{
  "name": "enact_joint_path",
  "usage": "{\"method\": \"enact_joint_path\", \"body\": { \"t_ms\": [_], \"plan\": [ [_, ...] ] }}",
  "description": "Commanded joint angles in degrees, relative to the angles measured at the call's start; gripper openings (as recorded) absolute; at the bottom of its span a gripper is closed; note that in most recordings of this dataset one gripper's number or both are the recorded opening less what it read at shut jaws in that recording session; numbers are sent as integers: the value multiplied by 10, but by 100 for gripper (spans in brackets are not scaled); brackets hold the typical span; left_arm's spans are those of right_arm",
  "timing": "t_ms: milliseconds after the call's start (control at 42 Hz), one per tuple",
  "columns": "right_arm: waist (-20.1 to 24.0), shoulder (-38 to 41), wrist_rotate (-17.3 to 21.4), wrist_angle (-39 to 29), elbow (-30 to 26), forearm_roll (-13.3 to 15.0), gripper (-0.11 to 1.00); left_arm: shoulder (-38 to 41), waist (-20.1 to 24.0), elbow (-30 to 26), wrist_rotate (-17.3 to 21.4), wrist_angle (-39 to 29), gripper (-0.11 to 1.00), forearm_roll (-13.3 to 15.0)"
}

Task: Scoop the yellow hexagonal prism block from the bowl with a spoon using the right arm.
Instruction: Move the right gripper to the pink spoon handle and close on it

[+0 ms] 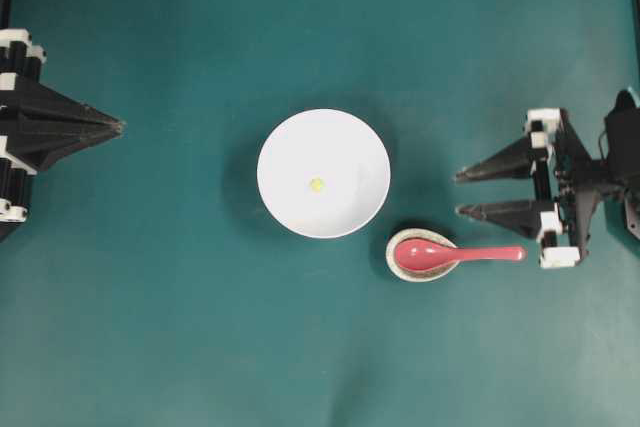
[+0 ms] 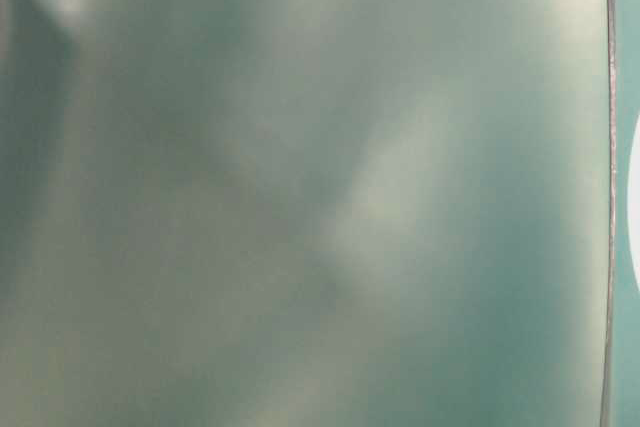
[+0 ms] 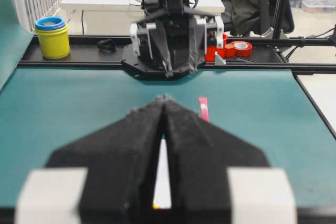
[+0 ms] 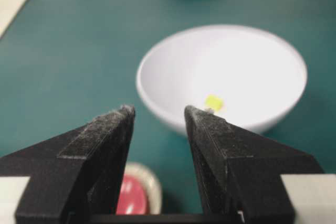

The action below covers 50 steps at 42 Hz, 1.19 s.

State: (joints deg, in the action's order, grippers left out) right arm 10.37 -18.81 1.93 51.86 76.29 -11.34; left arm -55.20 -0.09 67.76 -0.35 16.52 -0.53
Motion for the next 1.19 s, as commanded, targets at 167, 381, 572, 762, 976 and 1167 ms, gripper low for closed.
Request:
{"method": "enact_joint_path", "body": {
  "t_ms": [167,381,572,762,976,1167],
  "plan": [
    [111,102,0,122,14,-124,51,3,1,-11,0,3,0,-1],
    [191,197,1,179,-2,-188,51,4,1,-11,0,2,0,-1],
    [224,246,4,198,-11,-215,51,1,1,-11,0,0,0,-1],
    [239,256,14,198,-3,-221,51,-1,1,-11,0,0,0,-1],
    [239,257,21,189,6,-223,51,-1,1,-11,0,-1,0,-1],
    [239,265,22,170,5,-223,51,-1,1,-11,0,-1,0,-1]
  ]
}}
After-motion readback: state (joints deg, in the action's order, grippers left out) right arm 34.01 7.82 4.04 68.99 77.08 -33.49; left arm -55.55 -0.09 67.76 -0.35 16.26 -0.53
